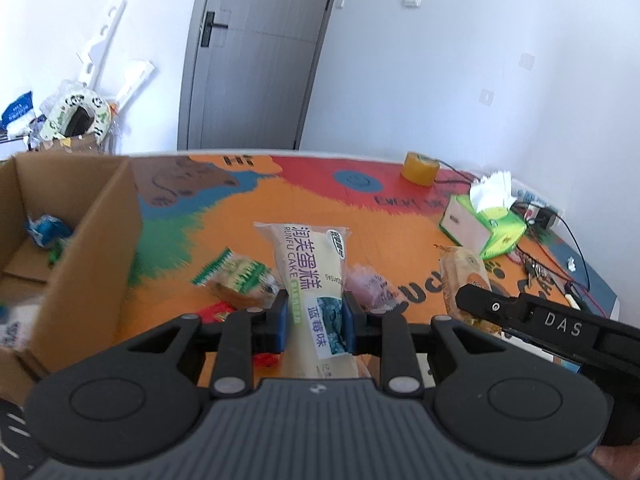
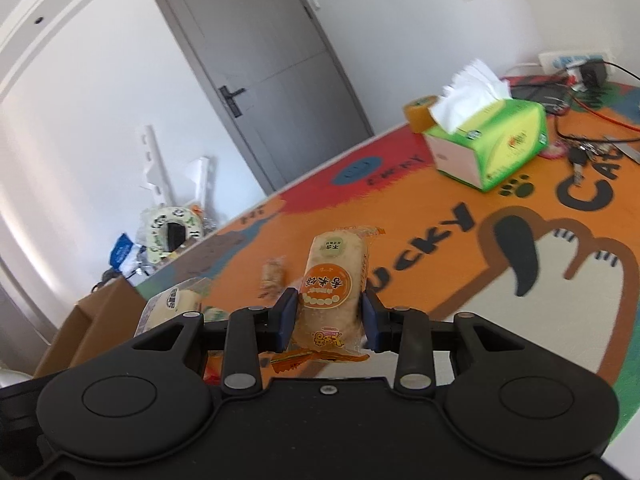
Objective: Organize snacks
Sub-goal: 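Grasp the long egg cake packet with left gripper while right gripper grasps round biscuit pack, then carry both packets over the cardboard box and release them inside, then move both grippers back from the box to the remaining snacks, then grasp the red candy bar with left gripper while right gripper grasps purple packet, then carry both packets over the cardboard box and open both grippers inside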
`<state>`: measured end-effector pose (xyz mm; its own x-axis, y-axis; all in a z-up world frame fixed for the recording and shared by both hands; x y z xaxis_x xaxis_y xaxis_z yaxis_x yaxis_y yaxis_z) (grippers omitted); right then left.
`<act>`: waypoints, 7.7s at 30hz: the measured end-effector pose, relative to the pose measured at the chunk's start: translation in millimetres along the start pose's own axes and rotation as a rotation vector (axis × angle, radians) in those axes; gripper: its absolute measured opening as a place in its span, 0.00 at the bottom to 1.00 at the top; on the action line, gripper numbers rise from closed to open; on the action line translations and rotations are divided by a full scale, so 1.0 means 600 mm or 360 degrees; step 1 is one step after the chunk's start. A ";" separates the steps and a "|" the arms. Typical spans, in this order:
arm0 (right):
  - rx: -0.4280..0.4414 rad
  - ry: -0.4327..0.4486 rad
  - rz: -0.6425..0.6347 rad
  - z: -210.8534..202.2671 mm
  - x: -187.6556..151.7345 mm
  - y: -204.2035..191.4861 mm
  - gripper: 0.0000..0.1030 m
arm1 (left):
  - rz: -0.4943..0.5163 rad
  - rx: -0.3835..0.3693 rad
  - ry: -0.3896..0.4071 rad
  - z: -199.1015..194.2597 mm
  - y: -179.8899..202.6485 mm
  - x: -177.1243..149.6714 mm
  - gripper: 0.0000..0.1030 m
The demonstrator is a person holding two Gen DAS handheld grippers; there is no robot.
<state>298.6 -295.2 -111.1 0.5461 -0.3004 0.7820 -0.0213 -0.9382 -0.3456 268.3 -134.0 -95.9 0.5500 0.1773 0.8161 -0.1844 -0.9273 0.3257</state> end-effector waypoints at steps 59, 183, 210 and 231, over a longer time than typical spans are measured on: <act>0.0469 0.0009 -0.0356 -0.019 -0.045 -0.386 0.34 | -0.0182 0.0332 0.0271 -0.186 -0.311 0.108 0.25; 0.0117 -0.0187 -0.0193 0.127 -0.011 -0.062 0.76 | -0.0190 0.0254 -0.0126 0.067 -0.122 -0.032 0.17; 0.0070 -0.0227 -0.0213 0.105 -0.057 -0.056 0.33 | -0.0220 0.0174 -0.0081 0.041 -0.102 -0.030 0.17; 0.0232 -0.0063 -0.0146 -0.004 -0.026 -0.102 0.32 | -0.0136 0.0124 0.0109 -0.067 -0.063 0.013 0.17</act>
<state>289.5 -233.7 -100.9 0.5726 -0.2052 0.7937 0.1502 -0.9255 -0.3476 246.6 -84.5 -82.8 0.5037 0.2765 0.8184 -0.0737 -0.9302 0.3596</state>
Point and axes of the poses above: each gripper's, at about its wrist camera, not at the fingertips, and z roughly the way its jaws point, y to its right, x to its top, the point moved 9 cm from there along z, roughly the way its jaws point, and after that the axes turned 14 degrees about -x, right-handed, at the moved point
